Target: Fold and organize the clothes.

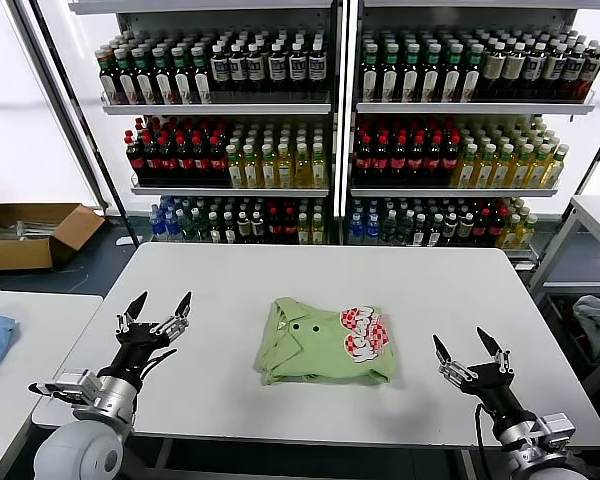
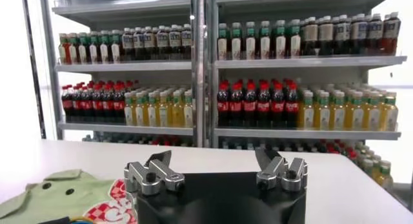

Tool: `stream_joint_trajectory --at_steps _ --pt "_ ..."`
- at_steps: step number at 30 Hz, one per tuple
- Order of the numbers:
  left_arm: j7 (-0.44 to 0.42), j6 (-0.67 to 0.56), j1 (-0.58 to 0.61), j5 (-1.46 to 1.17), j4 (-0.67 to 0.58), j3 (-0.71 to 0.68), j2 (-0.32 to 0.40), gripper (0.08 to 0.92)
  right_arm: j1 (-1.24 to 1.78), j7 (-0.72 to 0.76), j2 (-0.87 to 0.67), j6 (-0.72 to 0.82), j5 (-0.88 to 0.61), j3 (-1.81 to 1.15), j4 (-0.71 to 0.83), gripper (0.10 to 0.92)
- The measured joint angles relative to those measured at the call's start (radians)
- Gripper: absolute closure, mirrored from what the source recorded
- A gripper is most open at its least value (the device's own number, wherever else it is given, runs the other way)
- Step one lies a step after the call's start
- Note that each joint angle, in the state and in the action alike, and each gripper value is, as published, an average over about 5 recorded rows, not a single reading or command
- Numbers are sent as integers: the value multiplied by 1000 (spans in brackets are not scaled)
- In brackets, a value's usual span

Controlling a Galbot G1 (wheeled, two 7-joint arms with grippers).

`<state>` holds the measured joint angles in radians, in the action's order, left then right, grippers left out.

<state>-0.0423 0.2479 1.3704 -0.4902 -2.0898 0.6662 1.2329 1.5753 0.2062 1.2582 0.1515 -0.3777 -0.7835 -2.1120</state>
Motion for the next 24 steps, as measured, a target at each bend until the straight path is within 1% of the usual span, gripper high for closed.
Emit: stream_joint_trajectory --at_steps 8,24 --pt "-38 -29 29 14 -7 22 8 177 47 14 15 -36 11 -45 -17 203" --pt "-90 -140 71 40 -18 52 34 177 92 44 18 -85 3 -96 -31 203"
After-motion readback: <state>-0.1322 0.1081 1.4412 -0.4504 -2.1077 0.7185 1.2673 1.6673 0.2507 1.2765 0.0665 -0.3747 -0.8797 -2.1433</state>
